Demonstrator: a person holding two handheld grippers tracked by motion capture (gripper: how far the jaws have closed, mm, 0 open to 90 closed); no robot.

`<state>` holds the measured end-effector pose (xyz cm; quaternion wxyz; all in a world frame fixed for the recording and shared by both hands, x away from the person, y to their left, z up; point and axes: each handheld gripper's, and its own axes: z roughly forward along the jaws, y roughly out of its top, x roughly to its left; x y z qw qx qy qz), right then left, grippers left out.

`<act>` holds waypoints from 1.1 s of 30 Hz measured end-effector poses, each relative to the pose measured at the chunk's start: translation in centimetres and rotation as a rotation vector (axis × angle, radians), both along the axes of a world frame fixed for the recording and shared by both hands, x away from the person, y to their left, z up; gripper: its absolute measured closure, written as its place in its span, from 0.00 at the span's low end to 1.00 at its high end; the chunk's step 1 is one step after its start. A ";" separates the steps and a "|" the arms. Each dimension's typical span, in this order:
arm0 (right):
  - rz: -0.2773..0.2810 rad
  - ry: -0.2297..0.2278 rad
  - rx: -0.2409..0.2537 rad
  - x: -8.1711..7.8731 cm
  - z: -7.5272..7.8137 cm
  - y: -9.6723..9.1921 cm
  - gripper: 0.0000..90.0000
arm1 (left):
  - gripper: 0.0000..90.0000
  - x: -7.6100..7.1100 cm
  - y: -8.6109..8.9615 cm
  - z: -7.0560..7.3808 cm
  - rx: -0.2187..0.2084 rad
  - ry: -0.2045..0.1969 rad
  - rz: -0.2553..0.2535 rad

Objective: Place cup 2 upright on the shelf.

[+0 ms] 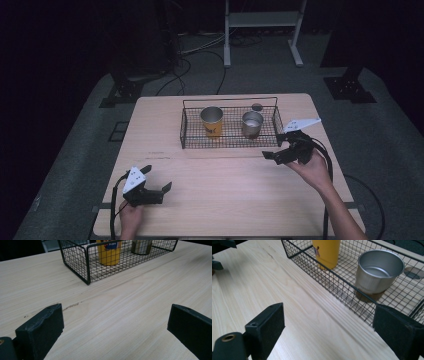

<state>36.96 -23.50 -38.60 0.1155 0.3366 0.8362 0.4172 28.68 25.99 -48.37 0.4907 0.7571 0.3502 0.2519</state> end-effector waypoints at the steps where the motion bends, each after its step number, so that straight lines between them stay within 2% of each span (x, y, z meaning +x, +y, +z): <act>1: -0.006 0.010 0.002 -0.2 -0.1 -0.1 0.11 | 0.00 0.0 0.0 0.0 0.000 0.001 0.000; 10: -0.018 0.001 -0.004 -0.9 -0.7 -1.1 0.11 | 0.00 0.0 0.0 0.0 -0.001 -0.001 0.002; 21: -0.042 0.024 -0.002 -2.1 -2.0 -2.5 0.11 | 0.00 0.0 0.0 0.0 -0.004 0.001 0.004; 33: -0.067 0.023 0.009 -3.2 -2.5 -4.0 0.11 | 0.00 0.0 0.0 0.0 -0.003 0.001 0.004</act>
